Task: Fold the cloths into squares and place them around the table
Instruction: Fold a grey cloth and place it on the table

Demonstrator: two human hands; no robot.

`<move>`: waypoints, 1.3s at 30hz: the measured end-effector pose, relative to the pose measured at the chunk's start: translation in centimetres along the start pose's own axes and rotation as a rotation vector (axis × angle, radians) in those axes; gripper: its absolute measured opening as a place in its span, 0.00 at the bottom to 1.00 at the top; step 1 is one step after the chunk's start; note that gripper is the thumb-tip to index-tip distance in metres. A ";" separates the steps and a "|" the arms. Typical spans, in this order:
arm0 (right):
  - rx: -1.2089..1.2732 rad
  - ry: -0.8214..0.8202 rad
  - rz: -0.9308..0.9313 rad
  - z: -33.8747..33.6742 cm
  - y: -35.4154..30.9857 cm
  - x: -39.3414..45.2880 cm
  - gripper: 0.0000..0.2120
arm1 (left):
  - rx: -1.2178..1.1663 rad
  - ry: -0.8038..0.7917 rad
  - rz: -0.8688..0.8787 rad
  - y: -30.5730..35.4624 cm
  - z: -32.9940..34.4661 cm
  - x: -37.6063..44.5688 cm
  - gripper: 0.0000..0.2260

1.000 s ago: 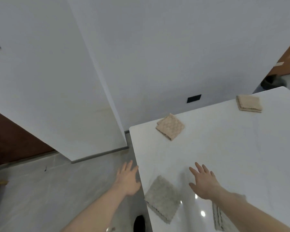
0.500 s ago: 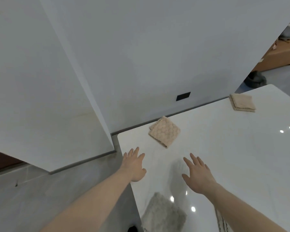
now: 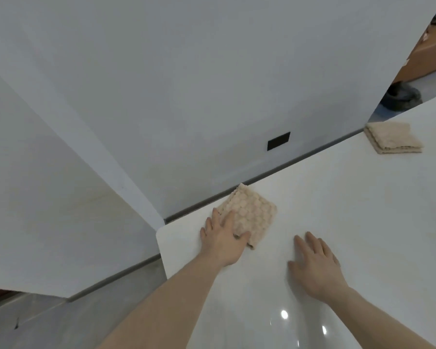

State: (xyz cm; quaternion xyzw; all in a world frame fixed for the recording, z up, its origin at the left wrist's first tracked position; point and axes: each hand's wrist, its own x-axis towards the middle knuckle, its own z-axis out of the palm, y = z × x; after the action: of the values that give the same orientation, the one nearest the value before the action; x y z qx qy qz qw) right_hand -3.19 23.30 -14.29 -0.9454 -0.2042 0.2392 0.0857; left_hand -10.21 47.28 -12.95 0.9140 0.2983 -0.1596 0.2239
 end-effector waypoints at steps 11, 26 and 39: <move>0.196 0.321 -0.070 2.0 3.9 1.7 0.26 | 0.046 0.168 0.216 0.1 3.8 2.9 0.34; 0.359 0.413 -0.075 2.0 3.2 2.7 0.26 | 0.131 0.323 0.257 1.1 7.0 3.6 0.34; 0.690 0.239 -0.063 -2.2 0.7 8.9 0.20 | -0.050 0.411 0.258 1.2 6.7 3.2 0.31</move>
State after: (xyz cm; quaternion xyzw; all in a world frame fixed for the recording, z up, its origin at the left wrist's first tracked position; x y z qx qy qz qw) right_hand 5.26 26.32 -16.23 -0.8753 -0.1290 0.1793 0.4303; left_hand -8.06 44.59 -19.65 0.9520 0.2224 0.0672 0.1993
